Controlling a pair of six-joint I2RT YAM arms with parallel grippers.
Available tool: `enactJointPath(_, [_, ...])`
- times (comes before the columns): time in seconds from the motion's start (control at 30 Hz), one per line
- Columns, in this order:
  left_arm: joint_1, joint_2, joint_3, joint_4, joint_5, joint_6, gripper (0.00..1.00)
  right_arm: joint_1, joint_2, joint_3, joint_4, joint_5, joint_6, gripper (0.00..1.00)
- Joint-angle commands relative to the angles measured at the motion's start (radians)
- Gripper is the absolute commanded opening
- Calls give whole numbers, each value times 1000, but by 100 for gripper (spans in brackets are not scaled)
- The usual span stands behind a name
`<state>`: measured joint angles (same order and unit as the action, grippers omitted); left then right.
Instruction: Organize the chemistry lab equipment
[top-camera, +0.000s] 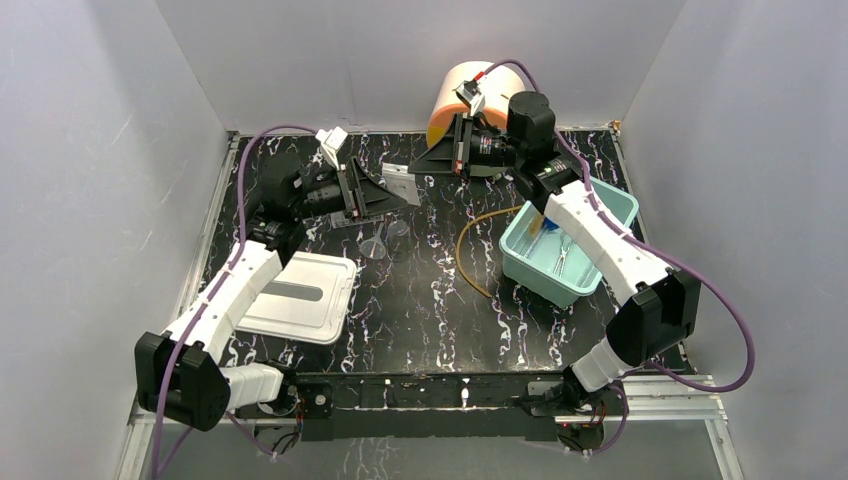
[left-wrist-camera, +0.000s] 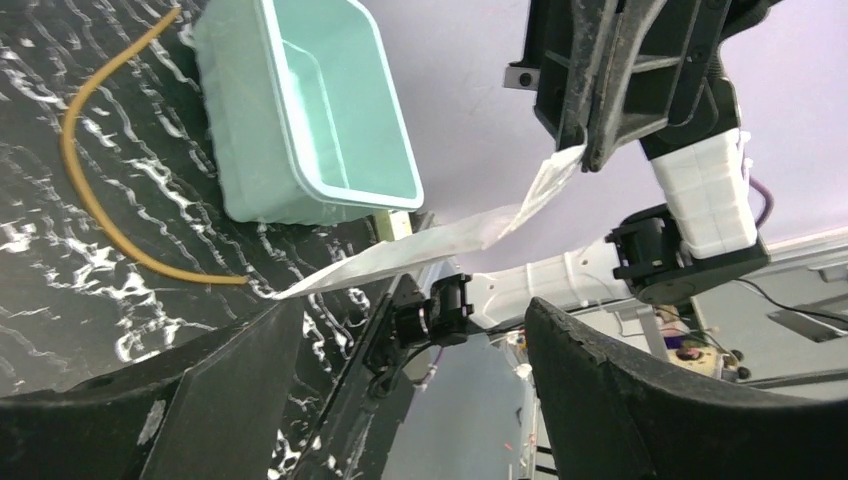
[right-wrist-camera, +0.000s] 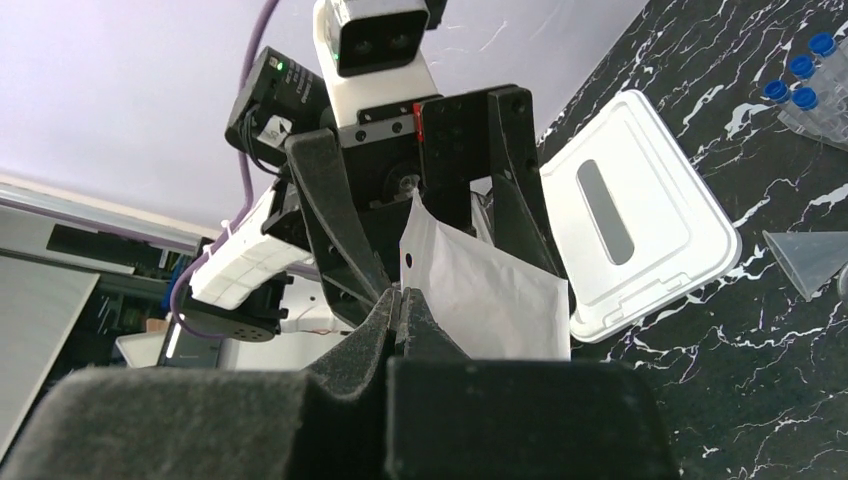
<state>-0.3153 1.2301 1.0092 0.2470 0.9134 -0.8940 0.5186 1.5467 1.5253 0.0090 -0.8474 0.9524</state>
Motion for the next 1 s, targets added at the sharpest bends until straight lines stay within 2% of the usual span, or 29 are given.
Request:
enactJointPath(0.0, [32,-7,103,-268,-52,217,85,-10,-6,53,9,-34,17,0])
enactJointPath(0.07, [34,-6,111,-280,-68,224,90,-12,-5,54,9,-39,28,0])
enactJointPath(0.13, [34,6,79,-144,-3,111,93,-12,5,56,8,-51,42,0])
enactJointPath(0.2, [28,31,28,195,116,-83,89,-13,15,60,8,-65,55,0])
enactJointPath(0.23, [22,37,46,213,143,-97,79,-13,25,67,1,-70,55,0])
enactJointPath(0.27, [19,41,62,196,143,-96,62,-13,33,66,-7,-73,58,0])
enactJointPath(0.3, [18,44,61,228,146,-119,51,-12,37,61,-7,-73,60,0])
enactJointPath(0.33, [16,55,51,285,166,-166,21,-13,45,51,-8,-62,59,0])
enactJointPath(0.37, [16,56,46,271,166,-160,11,-14,48,52,-7,-49,42,0])
enactJointPath(0.47, [16,48,66,150,143,-71,0,-14,55,72,-126,8,-46,0])
enactJointPath(0.53, [16,43,55,169,131,-92,0,-14,47,56,-144,37,-73,0])
enactJointPath(0.57, [16,45,50,176,122,-102,0,-14,37,37,-128,41,-75,19])
enactJointPath(0.6, [16,45,47,188,106,-118,0,-14,20,11,-91,32,-80,42])
enactJointPath(0.67, [16,47,49,181,82,-125,0,-12,-5,-20,-45,23,-80,57])
enactJointPath(0.8, [16,55,51,189,44,-155,0,-11,-54,-92,38,17,-74,72])
enactJointPath(0.97, [16,75,46,238,-7,-234,0,12,-78,-165,133,-5,-43,77])
